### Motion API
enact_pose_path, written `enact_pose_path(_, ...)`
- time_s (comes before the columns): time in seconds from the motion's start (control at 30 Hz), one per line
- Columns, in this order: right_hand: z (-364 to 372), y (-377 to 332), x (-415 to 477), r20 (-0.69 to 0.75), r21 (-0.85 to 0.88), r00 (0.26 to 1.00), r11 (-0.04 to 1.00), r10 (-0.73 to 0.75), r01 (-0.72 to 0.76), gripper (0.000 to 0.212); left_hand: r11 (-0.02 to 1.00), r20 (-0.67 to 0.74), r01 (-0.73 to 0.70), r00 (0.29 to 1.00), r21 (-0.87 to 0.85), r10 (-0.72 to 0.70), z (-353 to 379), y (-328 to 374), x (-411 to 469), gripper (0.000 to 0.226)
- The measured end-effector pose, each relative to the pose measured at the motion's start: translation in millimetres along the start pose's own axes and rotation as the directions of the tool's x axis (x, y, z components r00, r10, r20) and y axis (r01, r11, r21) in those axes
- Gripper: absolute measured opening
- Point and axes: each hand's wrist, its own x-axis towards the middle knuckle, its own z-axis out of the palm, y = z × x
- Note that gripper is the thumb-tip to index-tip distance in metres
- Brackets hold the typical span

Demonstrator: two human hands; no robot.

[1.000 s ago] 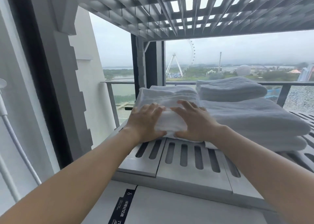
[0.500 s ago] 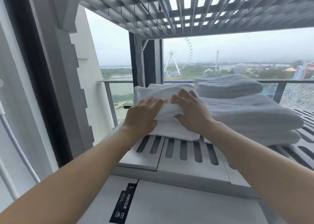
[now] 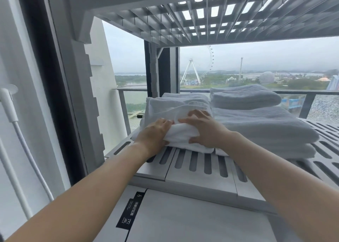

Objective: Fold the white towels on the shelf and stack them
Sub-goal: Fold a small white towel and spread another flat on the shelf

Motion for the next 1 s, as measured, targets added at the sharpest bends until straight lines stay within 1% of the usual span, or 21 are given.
enact_pose_path(0.1, 4, 3, 4, -0.032, -0.044, 0.999, 0.998, 0.034, -0.035, 0.066, 1.000, -0.016, 0.030, 0.999, -0.003, -0.030, 10, 2, 2, 0.061)
enact_pose_path(0.17, 5, 5, 5, -0.032, -0.014, 0.999, 0.999, 0.032, -0.032, 0.065, 0.999, -0.083, 0.050, 0.995, -0.006, -0.050, 12, 3, 4, 0.058)
enact_pose_path(0.23, 6, 6, 4, -0.057, 0.090, 0.998, 0.996, 0.031, -0.026, 0.060, 0.999, -0.186, 0.043, 0.982, 0.023, -0.038, 12, 2, 7, 0.052)
enact_pose_path(0.3, 5, 9, 3, -0.104, 0.216, 0.994, 0.976, 0.043, -0.020, 0.048, 0.998, -0.251, 0.023, 0.968, 0.050, -0.010, 12, 2, 10, 0.046)
enact_pose_path(0.37, 3, 12, 3, -0.146, 0.235, 0.989, 0.972, 0.038, -0.003, 0.037, 1.000, -0.222, 0.016, 0.975, 0.021, -0.011, 11, 2, 15, 0.049)
enact_pose_path(0.43, -3, 14, 3, -0.164, 0.187, 0.986, 0.982, 0.035, -0.004, 0.026, 1.000, -0.164, 0.017, 0.986, 0.009, -0.015, 8, 4, 19, 0.058)
enact_pose_path(0.47, -8, 14, 3, -0.177, 0.180, 0.984, 0.984, 0.034, -0.001, 0.025, 0.999, -0.156, 0.011, 0.988, 0.032, -0.006, 7, 6, 20, 0.063)
enact_pose_path(0.5, -13, 13, 4, -0.212, 0.201, 0.977, 0.980, 0.029, 0.014, 0.027, 0.998, -0.166, 0.003, 0.986, 0.066, 0.008, 4, 7, 22, 0.067)
enact_pose_path(0.53, -20, 11, 5, -0.278, 0.240, 0.960, 0.970, 0.033, 0.036, 0.029, 0.995, -0.191, -0.003, 0.981, 0.103, 0.023, 1, 9, 23, 0.069)
enact_pose_path(0.63, -45, 1, 10, -0.501, 0.322, 0.863, 0.940, 0.067, 0.114, 0.031, 0.987, -0.331, -0.005, 0.942, 0.158, 0.058, -12, 15, 27, 0.069)
enact_pose_path(0.67, -52, -2, 11, -0.536, 0.319, 0.843, 0.937, 0.052, 0.145, 0.030, 0.988, -0.375, -0.012, 0.924, 0.151, 0.069, -16, 15, 28, 0.067)
enact_pose_path(0.7, -56, -5, 10, -0.544, 0.308, 0.838, 0.937, 0.031, 0.165, 0.028, 0.989, -0.400, -0.020, 0.914, 0.145, 0.077, -20, 15, 28, 0.064)
enact_pose_path(0.77, -57, -5, 5, -0.482, 0.291, 0.876, 0.943, -0.001, 0.161, 0.025, 0.987, -0.386, -0.018, 0.919, 0.160, 0.080, -23, 9, 26, 0.058)
enact_pose_path(0.83, -48, -1, -1, -0.357, 0.269, 0.934, 0.955, -0.023, 0.126, 0.026, 0.982, -0.332, -0.005, 0.941, 0.188, 0.069, -22, 1, 23, 0.053)
enact_pose_path(0.87, -41, 2, -3, -0.293, 0.249, 0.955, 0.961, -0.040, 0.117, 0.030, 0.982, -0.303, 0.004, 0.952, 0.188, 0.054, -19, -2, 22, 0.052)
enact_pose_path(0.9, -34, 3, -4, -0.233, 0.218, 0.971, 0.970, -0.059, 0.111, 0.040, 0.984, -0.274, 0.018, 0.961, 0.179, 0.033, -16, -4, 21, 0.051)
enact_pose_path(0.97, -20, 4, -4, -0.132, 0.142, 0.988, 0.985, -0.077, 0.096, 0.070, 0.988, -0.241, 0.043, 0.971, 0.151, -0.005, -11, -5, 21, 0.050)
enact_pose_path(1.0, -15, 4, -3, -0.107, 0.129, 0.992, 0.989, -0.065, 0.079, 0.083, 0.990, -0.229, 0.047, 0.973, 0.135, -0.014, -10, -5, 22, 0.049)
